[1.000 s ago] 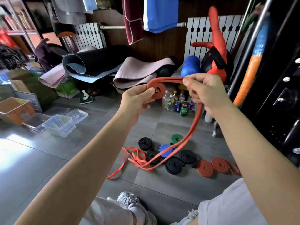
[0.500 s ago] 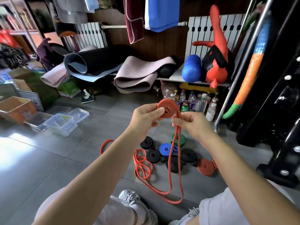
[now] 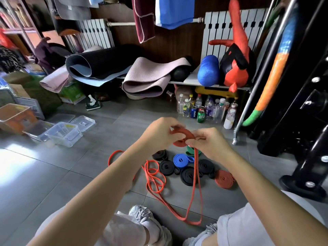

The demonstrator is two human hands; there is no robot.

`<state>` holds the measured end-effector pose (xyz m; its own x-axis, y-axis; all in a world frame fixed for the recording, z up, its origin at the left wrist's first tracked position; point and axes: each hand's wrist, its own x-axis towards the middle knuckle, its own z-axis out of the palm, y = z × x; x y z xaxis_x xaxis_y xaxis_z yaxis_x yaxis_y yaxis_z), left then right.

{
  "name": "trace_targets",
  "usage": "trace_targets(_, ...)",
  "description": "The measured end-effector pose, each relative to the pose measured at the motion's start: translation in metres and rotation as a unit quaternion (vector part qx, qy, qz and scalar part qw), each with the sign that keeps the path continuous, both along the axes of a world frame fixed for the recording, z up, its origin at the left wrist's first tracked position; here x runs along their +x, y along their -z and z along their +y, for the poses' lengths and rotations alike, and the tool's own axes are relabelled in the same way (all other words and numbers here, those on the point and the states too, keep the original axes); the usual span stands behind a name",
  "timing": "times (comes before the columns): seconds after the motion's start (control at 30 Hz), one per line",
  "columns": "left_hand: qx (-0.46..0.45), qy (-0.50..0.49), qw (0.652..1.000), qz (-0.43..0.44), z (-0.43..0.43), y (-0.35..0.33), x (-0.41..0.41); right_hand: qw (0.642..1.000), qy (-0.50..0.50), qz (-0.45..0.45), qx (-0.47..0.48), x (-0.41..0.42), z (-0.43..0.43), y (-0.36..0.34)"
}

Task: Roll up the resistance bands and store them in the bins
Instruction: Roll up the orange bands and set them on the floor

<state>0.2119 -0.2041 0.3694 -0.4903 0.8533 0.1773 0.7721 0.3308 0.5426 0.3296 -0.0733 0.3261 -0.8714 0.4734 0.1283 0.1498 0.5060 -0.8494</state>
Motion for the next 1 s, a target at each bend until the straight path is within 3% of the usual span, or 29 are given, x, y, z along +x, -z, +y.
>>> trace_targets(0.1, -0.013, 0.022, 1.0, -0.01, 0.001, -0.007, -0.004, 1.0, -0.012, 0.016, -0.002, 0.002, 0.001, -0.005)
trace_targets(0.23, 0.073, -0.01, 0.975, -0.21, 0.003, -0.006, -0.006, 0.989, 0.0, 0.091, -0.113, 0.007, 0.003, -0.01)
trace_targets(0.33, 0.145, -0.02, 0.926, -0.348, 0.002, 0.003, -0.003, 0.981, 0.012, 0.134, -0.142, 0.009, -0.001, -0.008)
trace_targets(0.4, 0.2, -0.024, 0.875, -0.44, 0.002, 0.007, 0.001, 0.973, 0.028, 0.156, -0.165, 0.01, -0.005, -0.004)
trace_targets(0.53, 0.239, -0.007, 0.78, -0.579, 0.003, 0.018, 0.011, 0.933, 0.064, 0.193, -0.297, 0.008, -0.009, 0.005)
trace_targets(0.57, 0.228, -0.009, 0.781, -0.582, 0.004, 0.02, 0.011, 0.933, 0.064, 0.187, -0.3, 0.008, -0.008, 0.006)
trace_targets(0.6, 0.208, -0.016, 0.803, -0.559, 0.003, 0.02, 0.01, 0.942, 0.06, 0.175, -0.28, 0.009, -0.006, 0.007)
trace_targets(0.63, 0.177, -0.024, 0.846, -0.502, 0.003, 0.018, 0.008, 0.957, 0.052, 0.157, -0.24, 0.009, -0.003, 0.007)
trace_targets(0.7, 0.102, -0.027, 0.946, -0.307, 0.002, 0.012, 0.001, 0.983, 0.029, 0.109, -0.146, 0.011, 0.002, 0.006)
trace_targets(0.73, 0.073, -0.007, 0.975, -0.209, 0.003, 0.009, -0.002, 0.99, 0.017, 0.086, -0.111, 0.011, 0.003, 0.005)
trace_targets(0.83, -0.007, 0.043, 0.999, -0.019, 0.008, 0.0, 0.0, 0.997, -0.006, 0.051, -0.05, 0.008, 0.005, 0.0)
trace_targets(0.9, -0.021, 0.033, 0.999, 0.012, 0.009, -0.005, 0.0, 0.995, -0.009, 0.072, -0.064, 0.007, 0.005, -0.004)
trace_targets(1.0, 0.051, -0.001, 0.99, -0.132, 0.009, -0.009, -0.003, 0.985, -0.009, 0.121, -0.123, 0.01, 0.007, -0.008)
